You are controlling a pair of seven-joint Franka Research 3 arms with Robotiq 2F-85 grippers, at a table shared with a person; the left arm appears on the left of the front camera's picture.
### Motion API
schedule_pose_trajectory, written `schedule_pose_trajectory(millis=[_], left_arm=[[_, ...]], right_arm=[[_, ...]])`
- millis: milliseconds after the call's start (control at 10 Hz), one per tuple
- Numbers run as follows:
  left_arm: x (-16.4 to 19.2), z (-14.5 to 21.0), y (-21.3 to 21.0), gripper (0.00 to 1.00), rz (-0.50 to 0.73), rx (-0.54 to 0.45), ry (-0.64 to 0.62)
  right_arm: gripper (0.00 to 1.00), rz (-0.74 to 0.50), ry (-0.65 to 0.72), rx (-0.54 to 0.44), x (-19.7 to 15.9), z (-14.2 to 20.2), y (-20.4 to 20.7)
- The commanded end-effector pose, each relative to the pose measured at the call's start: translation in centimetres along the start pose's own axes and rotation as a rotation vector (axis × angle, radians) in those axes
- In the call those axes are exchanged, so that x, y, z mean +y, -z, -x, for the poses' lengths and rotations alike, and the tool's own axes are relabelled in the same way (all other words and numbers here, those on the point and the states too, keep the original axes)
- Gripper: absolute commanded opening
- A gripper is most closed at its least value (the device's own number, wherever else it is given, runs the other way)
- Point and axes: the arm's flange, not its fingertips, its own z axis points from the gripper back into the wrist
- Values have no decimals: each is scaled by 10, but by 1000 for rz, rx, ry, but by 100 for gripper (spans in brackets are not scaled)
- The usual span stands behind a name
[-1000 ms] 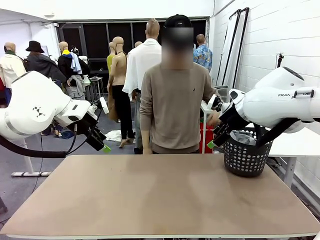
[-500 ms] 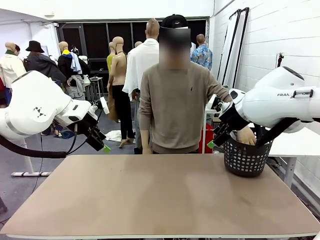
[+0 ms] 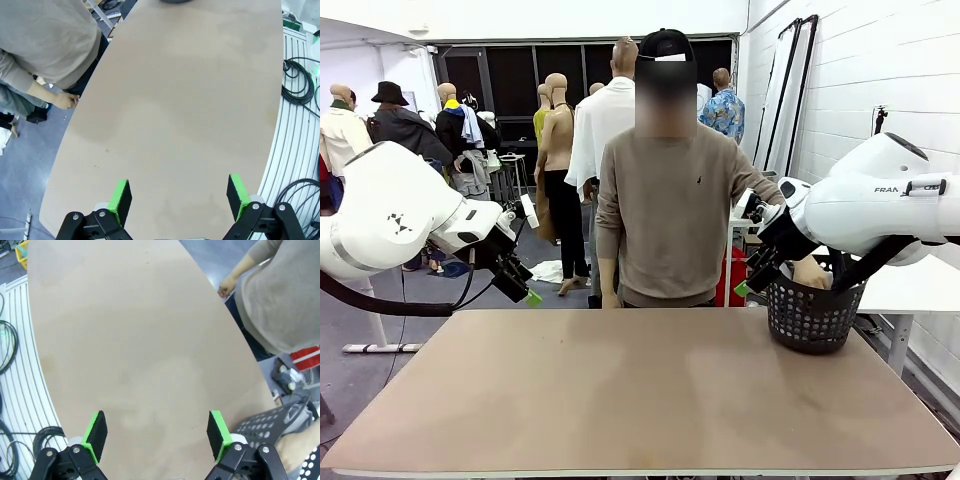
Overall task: Fold the training pants.
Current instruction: Grab both ends of the Training pants handed by a person.
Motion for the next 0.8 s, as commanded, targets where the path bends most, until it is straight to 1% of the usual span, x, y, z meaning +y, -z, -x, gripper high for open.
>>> schedule_pose_trajectory(millis=[0, 700], left_arm=[[2, 1, 0, 100, 10, -7, 4], [2, 1, 0, 100, 10, -7, 4]], right_arm=[[100, -9, -4, -4, -1, 1, 1], [100, -9, -4, -4, -1, 1, 1]])
